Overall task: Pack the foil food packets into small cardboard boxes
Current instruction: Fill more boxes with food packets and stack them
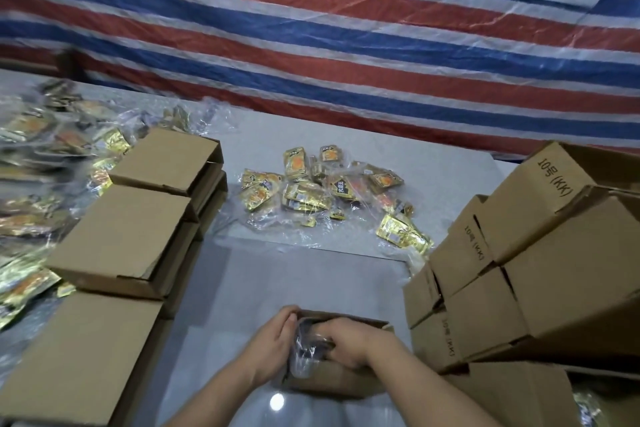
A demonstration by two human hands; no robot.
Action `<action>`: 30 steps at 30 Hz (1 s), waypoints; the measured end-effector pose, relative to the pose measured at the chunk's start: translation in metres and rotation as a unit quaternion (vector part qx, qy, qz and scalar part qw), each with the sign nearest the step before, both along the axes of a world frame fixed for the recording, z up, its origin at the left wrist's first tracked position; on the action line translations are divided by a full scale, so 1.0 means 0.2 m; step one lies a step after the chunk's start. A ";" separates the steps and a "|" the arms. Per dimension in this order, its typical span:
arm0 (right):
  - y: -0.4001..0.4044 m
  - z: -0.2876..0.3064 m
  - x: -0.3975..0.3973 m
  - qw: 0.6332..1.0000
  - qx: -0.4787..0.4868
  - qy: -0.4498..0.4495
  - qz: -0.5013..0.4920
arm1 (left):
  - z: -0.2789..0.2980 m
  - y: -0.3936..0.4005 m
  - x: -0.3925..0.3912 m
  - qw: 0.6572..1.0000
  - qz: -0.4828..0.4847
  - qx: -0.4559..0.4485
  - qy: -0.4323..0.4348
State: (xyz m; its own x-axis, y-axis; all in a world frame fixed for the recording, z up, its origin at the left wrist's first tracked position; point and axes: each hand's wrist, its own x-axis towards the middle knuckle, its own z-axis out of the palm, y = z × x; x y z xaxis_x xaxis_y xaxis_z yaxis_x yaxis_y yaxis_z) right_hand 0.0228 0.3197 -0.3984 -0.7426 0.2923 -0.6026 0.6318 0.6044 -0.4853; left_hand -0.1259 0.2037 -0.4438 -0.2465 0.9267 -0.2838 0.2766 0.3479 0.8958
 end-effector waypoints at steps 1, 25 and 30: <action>0.01 -0.01 -0.02 1.000 -0.009 -0.012 -0.003 | 0.01 0.00 0.00 1.000 0.003 -0.003 0.000; -0.40 -0.11 0.15 0.982 -0.072 -0.031 -0.173 | 0.02 -0.21 0.11 0.994 -0.013 -0.037 0.104; -0.47 -0.11 0.15 0.986 0.009 -0.062 -0.152 | 0.01 -0.24 0.16 0.991 -0.026 -0.034 0.126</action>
